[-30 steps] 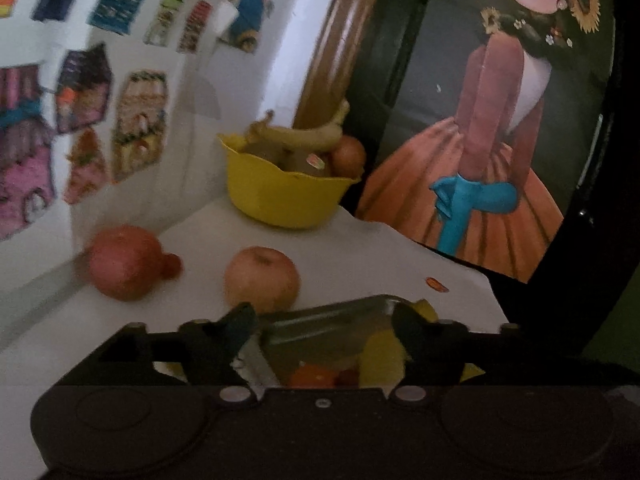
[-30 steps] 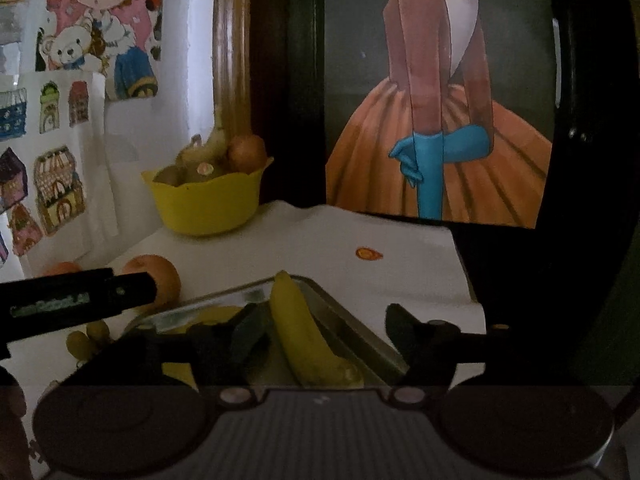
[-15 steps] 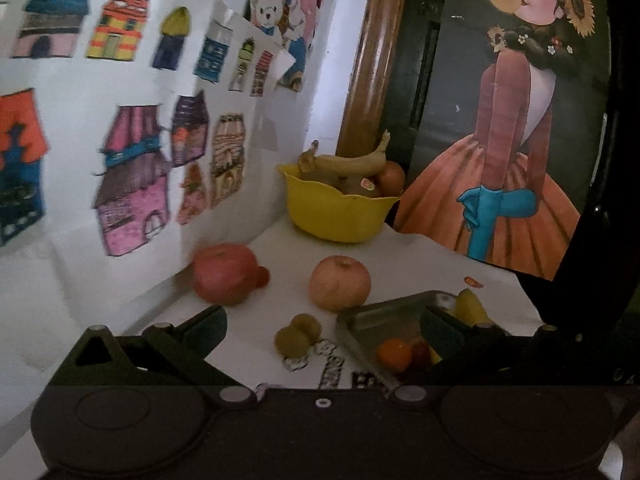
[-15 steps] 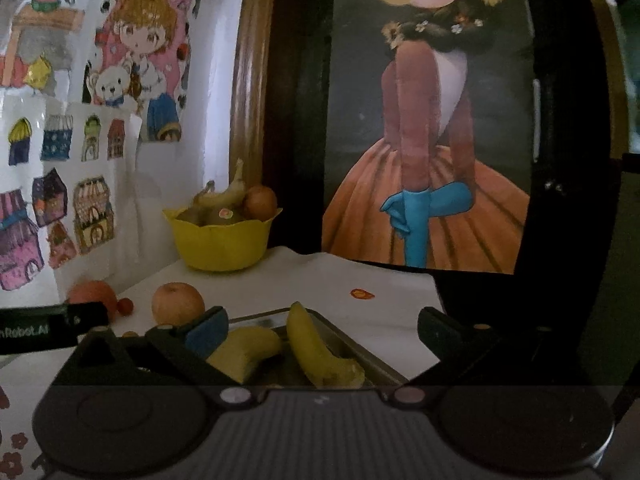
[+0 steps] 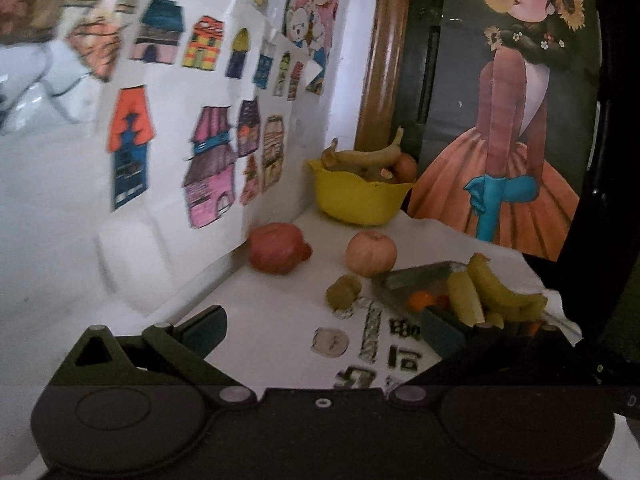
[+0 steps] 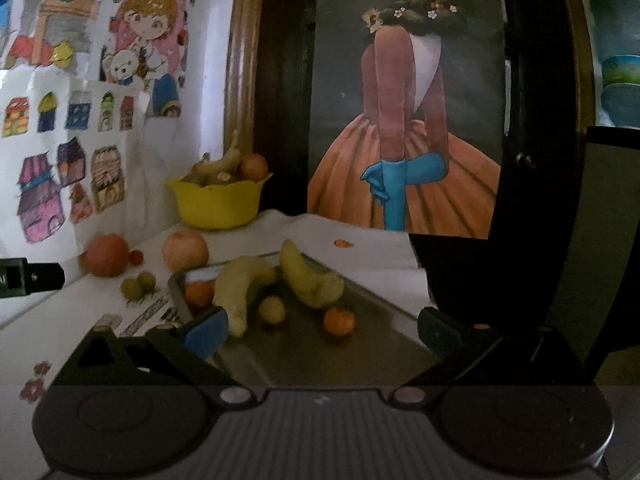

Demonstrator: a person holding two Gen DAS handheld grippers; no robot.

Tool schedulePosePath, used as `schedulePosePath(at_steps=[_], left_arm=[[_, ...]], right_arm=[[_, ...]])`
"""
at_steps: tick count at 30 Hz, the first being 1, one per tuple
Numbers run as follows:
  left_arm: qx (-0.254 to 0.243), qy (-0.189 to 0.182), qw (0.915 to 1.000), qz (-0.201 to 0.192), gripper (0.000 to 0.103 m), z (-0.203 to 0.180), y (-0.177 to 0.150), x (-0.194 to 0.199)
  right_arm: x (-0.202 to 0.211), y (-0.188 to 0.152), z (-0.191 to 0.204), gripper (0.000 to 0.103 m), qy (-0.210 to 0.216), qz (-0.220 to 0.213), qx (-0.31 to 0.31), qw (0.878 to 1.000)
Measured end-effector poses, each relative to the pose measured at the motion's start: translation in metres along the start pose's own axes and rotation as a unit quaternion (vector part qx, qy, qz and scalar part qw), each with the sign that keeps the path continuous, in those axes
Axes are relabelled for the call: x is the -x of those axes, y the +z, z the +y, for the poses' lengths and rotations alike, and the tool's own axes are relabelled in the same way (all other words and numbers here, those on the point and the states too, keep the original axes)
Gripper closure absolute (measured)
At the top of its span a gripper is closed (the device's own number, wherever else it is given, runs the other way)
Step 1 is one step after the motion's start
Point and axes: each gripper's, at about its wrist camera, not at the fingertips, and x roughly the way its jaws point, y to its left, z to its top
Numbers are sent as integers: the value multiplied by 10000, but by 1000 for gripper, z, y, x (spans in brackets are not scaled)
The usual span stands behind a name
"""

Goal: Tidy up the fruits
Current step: 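Withdraw both grippers from the tray toward the remaining fruit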

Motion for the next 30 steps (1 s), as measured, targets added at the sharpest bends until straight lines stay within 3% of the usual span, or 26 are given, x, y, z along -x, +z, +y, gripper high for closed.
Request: schedulePosePath(at_steps=[16,30], left_arm=[[7,574,9983,30,1,44,-20,55],[18,778,9968,171,1,65,-22,44]], right_arm=[[49,-11,54,0,886,-28,483,9949],[47,-23,91,0,1275,-4,662,9896]])
